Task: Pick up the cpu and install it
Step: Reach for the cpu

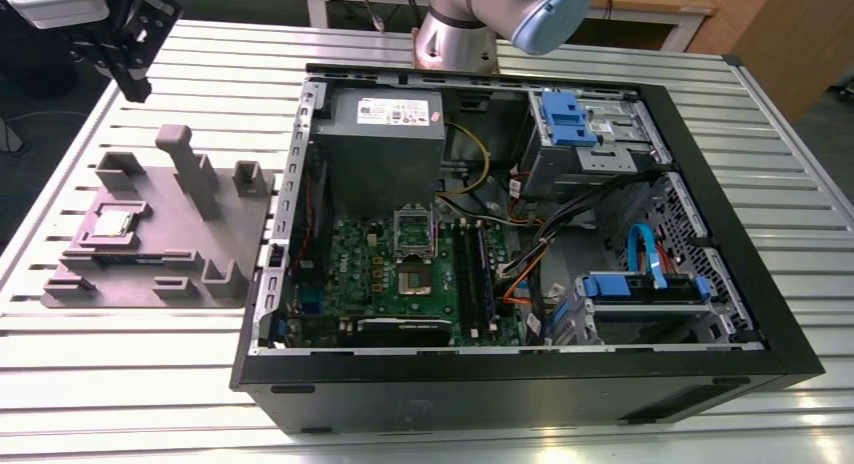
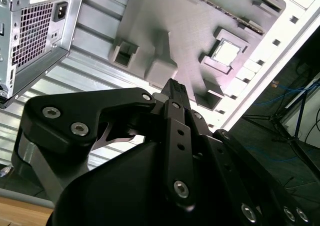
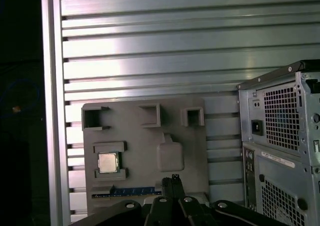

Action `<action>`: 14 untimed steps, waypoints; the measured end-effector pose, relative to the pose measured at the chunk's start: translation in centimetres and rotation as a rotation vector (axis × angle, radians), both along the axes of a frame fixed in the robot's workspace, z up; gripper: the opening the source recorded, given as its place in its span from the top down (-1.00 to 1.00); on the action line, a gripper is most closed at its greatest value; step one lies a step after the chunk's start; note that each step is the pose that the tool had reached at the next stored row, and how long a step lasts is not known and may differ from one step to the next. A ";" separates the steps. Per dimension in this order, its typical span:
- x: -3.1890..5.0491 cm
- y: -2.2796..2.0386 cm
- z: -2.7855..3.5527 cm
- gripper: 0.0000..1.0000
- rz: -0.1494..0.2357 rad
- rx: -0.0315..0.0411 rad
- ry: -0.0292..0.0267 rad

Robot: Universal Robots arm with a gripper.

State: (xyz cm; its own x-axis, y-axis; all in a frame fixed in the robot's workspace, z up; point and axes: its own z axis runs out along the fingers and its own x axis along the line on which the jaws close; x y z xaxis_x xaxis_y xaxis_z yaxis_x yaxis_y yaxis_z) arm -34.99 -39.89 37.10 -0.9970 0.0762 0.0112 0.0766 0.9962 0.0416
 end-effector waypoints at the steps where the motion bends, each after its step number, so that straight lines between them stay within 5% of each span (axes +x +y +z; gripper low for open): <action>1: -0.02 0.00 -0.01 0.80 0.000 0.0001 -0.0001; 14: -0.37 0.00 -0.04 0.80 0.000 0.0000 0.0002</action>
State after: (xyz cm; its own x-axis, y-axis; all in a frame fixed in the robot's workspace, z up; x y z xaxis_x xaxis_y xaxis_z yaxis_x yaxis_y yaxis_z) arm -35.36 -39.89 37.06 -0.9970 0.0763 0.0114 0.0767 0.9962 0.0416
